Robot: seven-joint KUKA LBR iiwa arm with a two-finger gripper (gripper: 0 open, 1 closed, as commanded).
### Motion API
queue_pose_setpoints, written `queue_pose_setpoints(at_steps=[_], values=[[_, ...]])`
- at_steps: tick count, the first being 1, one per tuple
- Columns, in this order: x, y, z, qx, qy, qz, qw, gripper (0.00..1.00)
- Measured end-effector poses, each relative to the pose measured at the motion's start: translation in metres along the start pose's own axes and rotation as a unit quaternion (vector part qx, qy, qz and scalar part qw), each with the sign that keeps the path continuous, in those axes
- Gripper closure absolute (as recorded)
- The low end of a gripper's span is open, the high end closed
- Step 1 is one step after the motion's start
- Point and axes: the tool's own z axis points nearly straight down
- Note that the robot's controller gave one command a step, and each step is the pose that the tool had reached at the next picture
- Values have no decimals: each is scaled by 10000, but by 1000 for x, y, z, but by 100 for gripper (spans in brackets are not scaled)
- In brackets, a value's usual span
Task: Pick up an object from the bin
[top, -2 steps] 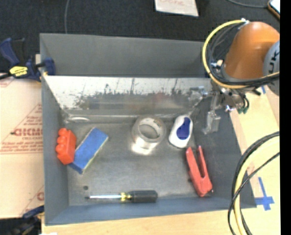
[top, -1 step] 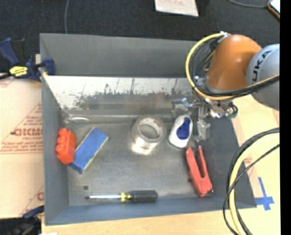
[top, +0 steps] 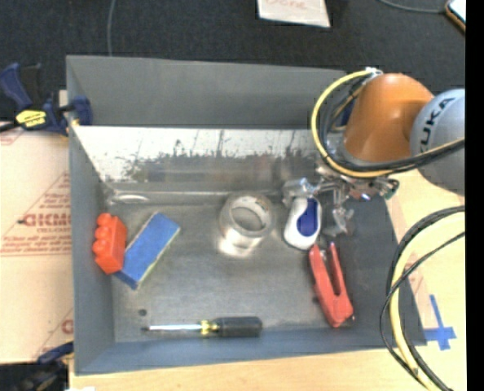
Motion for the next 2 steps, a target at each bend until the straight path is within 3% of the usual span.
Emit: queue_pose_setpoints(at_steps=[1,2], values=[[-8,4,0,61,30,-308,9995,100],[-8,5,0,58,27,-300,9995,100]])
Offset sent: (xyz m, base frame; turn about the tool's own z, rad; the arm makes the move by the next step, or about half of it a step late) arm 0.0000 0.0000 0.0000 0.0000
